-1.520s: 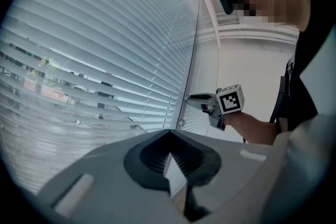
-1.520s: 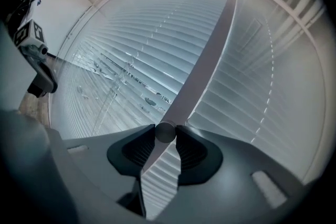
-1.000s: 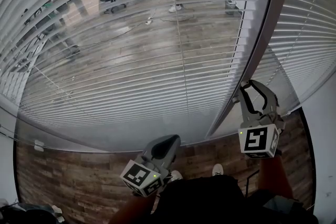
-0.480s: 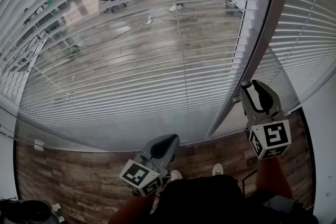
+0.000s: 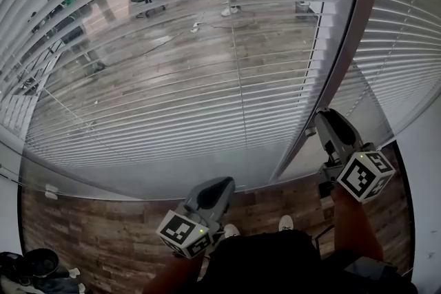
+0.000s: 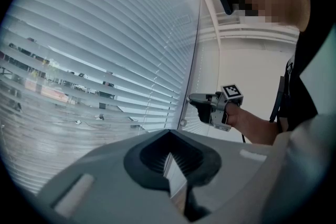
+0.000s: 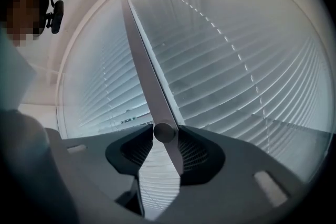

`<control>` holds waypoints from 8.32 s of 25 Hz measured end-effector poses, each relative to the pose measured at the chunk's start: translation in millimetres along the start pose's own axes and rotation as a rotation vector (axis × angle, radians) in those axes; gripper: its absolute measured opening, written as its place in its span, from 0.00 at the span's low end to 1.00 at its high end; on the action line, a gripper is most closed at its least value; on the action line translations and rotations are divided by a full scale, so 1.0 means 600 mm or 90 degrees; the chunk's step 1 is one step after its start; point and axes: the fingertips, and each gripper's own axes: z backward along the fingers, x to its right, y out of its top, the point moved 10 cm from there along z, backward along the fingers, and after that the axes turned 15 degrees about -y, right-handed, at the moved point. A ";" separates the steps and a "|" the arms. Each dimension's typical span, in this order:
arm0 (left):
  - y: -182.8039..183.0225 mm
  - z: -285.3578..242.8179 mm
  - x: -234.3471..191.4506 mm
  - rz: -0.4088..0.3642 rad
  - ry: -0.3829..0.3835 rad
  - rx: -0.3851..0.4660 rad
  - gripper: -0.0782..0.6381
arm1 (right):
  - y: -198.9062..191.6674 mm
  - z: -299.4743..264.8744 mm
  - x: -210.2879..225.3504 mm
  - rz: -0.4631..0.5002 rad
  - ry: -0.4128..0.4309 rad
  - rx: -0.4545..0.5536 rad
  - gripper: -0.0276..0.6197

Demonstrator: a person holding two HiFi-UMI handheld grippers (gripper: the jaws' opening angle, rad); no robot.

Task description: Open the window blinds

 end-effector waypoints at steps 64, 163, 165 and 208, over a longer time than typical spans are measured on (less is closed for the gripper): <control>0.000 0.002 0.000 0.008 0.002 0.005 0.11 | 0.001 0.010 -0.047 0.432 -0.093 0.062 0.36; 0.000 0.012 0.010 0.008 0.003 -0.004 0.11 | -0.006 0.023 -0.072 0.606 -0.131 0.071 0.31; 0.000 0.008 0.010 0.008 0.003 -0.005 0.11 | -0.005 0.023 -0.068 0.591 -0.129 0.068 0.30; -0.066 0.046 0.011 -0.010 0.004 -0.012 0.11 | -0.062 0.026 -0.038 0.357 -0.072 0.026 0.27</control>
